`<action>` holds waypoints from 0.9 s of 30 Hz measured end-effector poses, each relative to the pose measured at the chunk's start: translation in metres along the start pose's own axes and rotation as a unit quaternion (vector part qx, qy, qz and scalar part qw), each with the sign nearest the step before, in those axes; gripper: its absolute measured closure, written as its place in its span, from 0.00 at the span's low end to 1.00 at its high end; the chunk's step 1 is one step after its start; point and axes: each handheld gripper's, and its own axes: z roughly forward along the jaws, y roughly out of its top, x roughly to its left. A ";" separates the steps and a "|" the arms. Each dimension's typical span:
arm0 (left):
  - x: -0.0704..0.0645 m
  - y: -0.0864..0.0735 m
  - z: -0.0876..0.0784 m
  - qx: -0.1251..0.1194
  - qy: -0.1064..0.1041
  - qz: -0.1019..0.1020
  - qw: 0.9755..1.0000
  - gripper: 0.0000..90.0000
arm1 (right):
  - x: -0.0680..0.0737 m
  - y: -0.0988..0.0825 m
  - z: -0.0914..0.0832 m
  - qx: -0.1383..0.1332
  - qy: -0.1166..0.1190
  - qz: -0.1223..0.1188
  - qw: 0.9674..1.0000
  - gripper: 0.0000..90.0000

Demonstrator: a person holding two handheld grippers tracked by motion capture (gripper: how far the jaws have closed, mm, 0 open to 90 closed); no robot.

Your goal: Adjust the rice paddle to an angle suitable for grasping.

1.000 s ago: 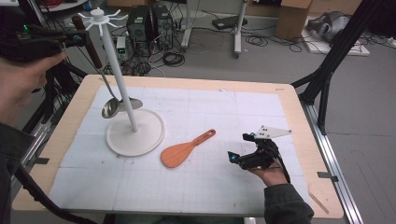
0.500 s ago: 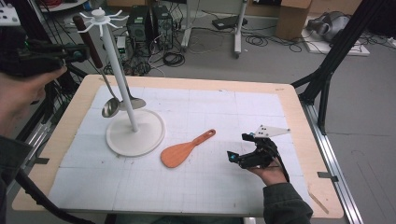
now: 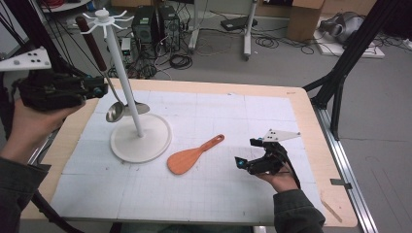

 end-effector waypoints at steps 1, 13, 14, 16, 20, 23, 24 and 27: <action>-0.001 -0.005 0.002 0.001 -0.002 -0.004 1.000 0.74 | 0.000 0.001 0.000 0.000 0.001 -0.001 1.000 0.00; -0.007 -0.043 0.016 0.009 -0.017 -0.011 1.000 0.65 | 0.003 0.014 0.011 0.017 -0.007 -0.018 1.000 0.00; -0.008 -0.046 0.018 0.012 -0.016 -0.008 1.000 0.64 | 0.004 0.015 0.012 0.014 -0.008 -0.022 1.000 0.00; -0.011 -0.053 0.021 0.015 -0.019 -0.010 1.000 0.62 | 0.005 0.018 0.015 0.016 -0.004 -0.025 1.000 0.00; -0.016 -0.066 0.028 0.023 -0.022 -0.010 0.999 0.57 | 0.007 0.025 0.022 0.032 0.003 -0.038 0.999 0.00; -0.019 -0.074 0.033 0.026 -0.026 -0.011 0.999 0.53 | 0.006 0.029 0.031 0.044 0.004 -0.044 0.998 0.03; -0.020 -0.076 0.034 0.026 -0.028 -0.013 0.999 0.52 | 0.006 0.030 0.035 0.048 0.005 -0.044 0.998 0.08; -0.022 -0.083 0.037 0.026 -0.031 -0.015 0.999 0.49 | 0.003 0.033 0.044 0.057 0.009 -0.048 0.997 0.18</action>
